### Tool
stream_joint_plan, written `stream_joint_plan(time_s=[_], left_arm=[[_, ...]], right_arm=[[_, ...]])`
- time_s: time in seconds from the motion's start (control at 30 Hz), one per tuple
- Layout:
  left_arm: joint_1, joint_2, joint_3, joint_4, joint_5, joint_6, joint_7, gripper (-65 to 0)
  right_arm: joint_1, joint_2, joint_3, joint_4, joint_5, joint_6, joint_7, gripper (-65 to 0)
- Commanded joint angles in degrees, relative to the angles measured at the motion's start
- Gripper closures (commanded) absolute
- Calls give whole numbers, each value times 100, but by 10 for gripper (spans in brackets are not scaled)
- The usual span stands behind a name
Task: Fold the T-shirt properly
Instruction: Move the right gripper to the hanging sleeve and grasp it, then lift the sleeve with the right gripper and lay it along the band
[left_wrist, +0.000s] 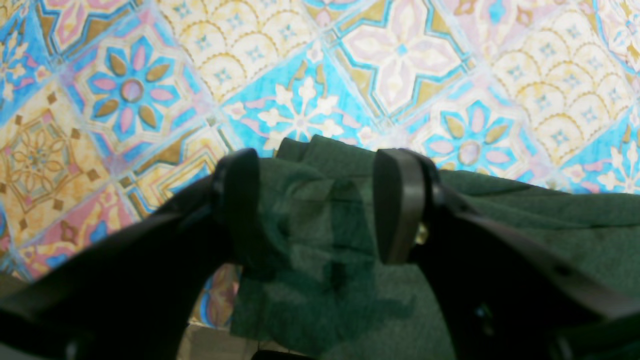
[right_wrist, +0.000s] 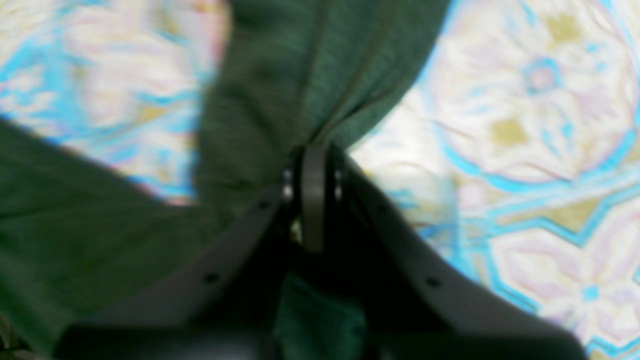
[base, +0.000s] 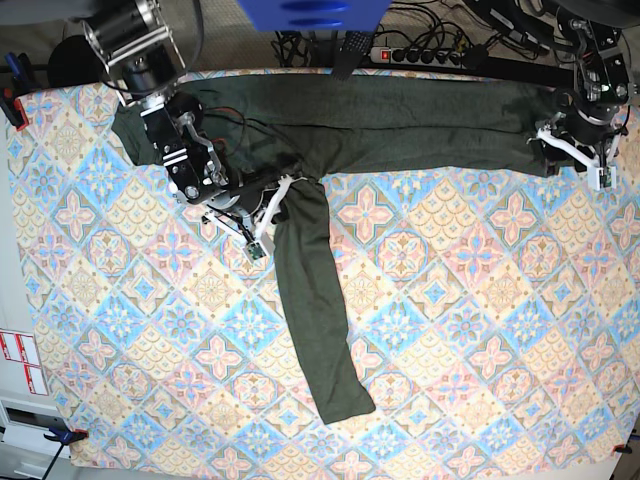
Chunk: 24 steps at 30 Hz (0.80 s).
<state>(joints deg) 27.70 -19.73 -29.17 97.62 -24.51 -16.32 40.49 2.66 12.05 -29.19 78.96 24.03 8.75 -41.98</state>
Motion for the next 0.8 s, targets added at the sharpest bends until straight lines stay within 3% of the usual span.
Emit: stream_joint_plan(time_s=[0.0, 0.5, 0.57, 0.77], left_arm=[[3, -89, -41, 106, -50, 1, -115, -370], [3, -89, -41, 106, -50, 1, -115, -370], [3, -89, -41, 106, -50, 1, -115, -370], [3, -89, 38, 106, -50, 1, -115, -370]], right_arm=[[20, 12, 31, 284, 36, 8, 97, -2], [-1615, 74, 31, 2342, 28, 8, 88, -2], [-1694, 337, -57, 2526, 36, 8, 88, -2], [-1703, 636, -171, 2799, 36, 8, -71, -2]])
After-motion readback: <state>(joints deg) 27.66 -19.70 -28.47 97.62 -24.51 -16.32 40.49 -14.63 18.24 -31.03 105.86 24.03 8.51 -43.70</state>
